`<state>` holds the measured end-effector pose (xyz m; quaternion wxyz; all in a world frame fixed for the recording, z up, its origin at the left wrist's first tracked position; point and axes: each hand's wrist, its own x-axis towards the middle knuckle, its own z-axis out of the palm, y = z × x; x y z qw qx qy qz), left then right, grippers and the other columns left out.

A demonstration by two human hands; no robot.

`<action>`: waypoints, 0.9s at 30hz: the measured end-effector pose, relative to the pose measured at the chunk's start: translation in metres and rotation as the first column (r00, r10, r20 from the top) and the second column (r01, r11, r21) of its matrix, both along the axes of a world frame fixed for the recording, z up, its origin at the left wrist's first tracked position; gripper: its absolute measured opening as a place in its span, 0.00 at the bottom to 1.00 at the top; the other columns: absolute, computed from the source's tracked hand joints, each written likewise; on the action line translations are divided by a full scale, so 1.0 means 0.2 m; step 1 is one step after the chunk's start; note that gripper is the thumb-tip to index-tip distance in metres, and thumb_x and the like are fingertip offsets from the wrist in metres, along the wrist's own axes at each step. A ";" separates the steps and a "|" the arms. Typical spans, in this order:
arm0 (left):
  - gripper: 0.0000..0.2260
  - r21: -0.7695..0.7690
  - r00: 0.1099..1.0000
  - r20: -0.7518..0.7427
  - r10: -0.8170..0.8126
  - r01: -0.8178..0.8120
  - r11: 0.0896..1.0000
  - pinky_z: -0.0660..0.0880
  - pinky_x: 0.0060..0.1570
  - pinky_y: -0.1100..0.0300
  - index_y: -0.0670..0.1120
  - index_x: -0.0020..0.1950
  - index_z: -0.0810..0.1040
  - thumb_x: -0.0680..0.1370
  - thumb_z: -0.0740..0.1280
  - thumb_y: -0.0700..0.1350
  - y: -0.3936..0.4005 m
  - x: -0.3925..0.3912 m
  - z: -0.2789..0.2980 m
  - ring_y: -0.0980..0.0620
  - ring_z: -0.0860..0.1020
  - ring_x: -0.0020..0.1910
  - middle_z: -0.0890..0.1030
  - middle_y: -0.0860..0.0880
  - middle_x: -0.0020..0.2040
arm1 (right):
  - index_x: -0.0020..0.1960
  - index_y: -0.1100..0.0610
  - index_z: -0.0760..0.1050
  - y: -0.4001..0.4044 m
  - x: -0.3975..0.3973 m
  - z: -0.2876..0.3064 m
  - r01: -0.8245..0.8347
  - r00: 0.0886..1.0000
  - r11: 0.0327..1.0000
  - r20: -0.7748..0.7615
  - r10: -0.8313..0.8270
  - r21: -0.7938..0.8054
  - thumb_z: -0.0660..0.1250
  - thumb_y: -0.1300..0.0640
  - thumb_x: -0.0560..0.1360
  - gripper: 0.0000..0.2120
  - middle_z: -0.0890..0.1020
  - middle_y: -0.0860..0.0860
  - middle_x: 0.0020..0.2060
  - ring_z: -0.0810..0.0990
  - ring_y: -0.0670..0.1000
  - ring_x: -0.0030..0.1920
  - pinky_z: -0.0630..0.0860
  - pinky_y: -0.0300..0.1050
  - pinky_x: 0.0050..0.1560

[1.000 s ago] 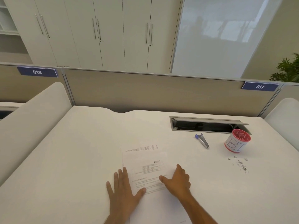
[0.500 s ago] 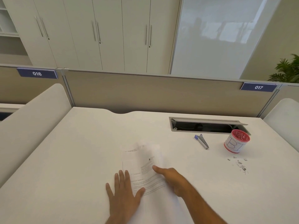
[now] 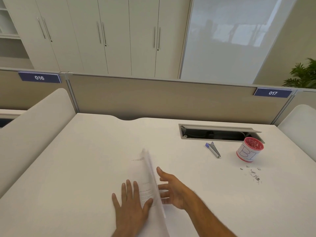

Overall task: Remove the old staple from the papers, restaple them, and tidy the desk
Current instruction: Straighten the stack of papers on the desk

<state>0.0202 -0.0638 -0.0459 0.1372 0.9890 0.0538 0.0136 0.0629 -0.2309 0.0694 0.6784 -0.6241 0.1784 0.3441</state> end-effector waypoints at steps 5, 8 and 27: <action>0.37 0.029 1.000 -0.003 -0.001 0.001 1.000 0.43 0.69 0.39 0.44 0.69 0.73 0.75 0.48 0.70 0.00 0.00 -0.02 0.45 0.63 0.71 0.73 0.42 0.70 | 0.56 0.60 0.80 -0.03 0.01 -0.03 0.071 0.996 0.994 -0.051 -0.075 -0.084 0.60 0.27 0.69 0.37 0.82 0.55 0.44 0.81 0.54 0.44 0.77 0.47 0.44; 0.38 0.032 1.000 -0.021 0.002 -0.002 1.000 0.42 0.70 0.39 0.44 0.69 0.74 0.74 0.50 0.71 0.00 0.00 -0.02 0.45 0.63 0.70 0.74 0.42 0.70 | 0.46 0.60 0.83 -0.04 0.01 -0.04 0.094 0.995 0.990 -0.023 -0.097 -0.103 0.60 0.28 0.71 0.35 0.82 0.55 0.42 0.80 0.55 0.44 0.77 0.47 0.43; 0.41 -0.041 0.998 -0.051 0.022 -0.024 0.999 0.46 0.69 0.40 0.42 0.71 0.71 0.74 0.47 0.72 0.02 -0.02 0.03 0.46 0.61 0.72 0.71 0.42 0.72 | 0.48 0.55 0.82 -0.22 0.07 -0.14 0.083 0.928 0.817 0.342 0.144 -0.570 0.69 0.60 0.67 0.10 0.86 0.50 0.43 0.85 0.51 0.42 0.83 0.52 0.49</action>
